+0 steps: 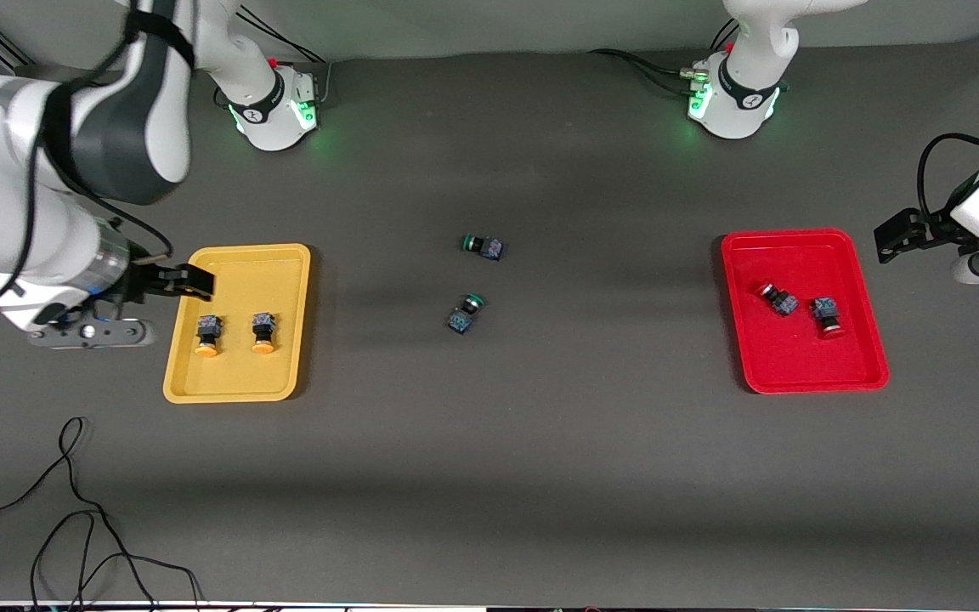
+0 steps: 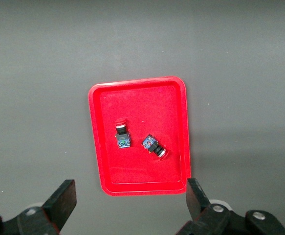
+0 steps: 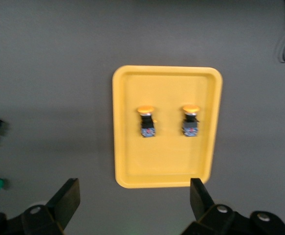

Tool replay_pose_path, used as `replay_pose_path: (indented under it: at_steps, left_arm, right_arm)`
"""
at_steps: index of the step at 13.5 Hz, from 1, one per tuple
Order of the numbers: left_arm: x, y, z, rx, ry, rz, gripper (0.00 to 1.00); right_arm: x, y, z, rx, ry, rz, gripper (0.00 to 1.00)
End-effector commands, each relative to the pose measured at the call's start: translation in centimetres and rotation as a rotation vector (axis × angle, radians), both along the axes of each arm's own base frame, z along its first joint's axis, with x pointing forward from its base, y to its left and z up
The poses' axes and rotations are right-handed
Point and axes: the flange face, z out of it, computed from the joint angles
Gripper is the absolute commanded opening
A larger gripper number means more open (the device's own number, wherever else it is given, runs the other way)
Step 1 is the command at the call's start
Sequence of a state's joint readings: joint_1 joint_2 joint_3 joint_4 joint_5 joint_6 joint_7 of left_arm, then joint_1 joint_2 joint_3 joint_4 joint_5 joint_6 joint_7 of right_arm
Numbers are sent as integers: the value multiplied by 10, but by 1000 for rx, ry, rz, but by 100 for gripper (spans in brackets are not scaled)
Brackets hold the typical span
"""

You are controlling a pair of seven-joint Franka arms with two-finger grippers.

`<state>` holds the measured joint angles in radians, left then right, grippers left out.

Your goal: Place red and yellow buttons in trays

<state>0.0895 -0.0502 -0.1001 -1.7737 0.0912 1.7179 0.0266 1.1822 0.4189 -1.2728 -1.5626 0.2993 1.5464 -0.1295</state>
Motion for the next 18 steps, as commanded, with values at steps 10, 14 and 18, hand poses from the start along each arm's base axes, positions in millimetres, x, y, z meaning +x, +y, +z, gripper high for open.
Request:
replay_pose_path:
  at_steps: [10, 14, 18]
  left_arm:
    - [0, -2, 4, 7, 9, 11, 100]
    - [-7, 0, 11, -19, -15, 24, 100]
    - [-34, 6, 10, -24, -47, 30, 100]
  right_arm:
    - [-57, -106, 72, 104, -67, -42, 100]
    - [-52, -109, 75, 57, -72, -34, 100]
    - [-52, -108, 77, 57, -74, -34, 100]
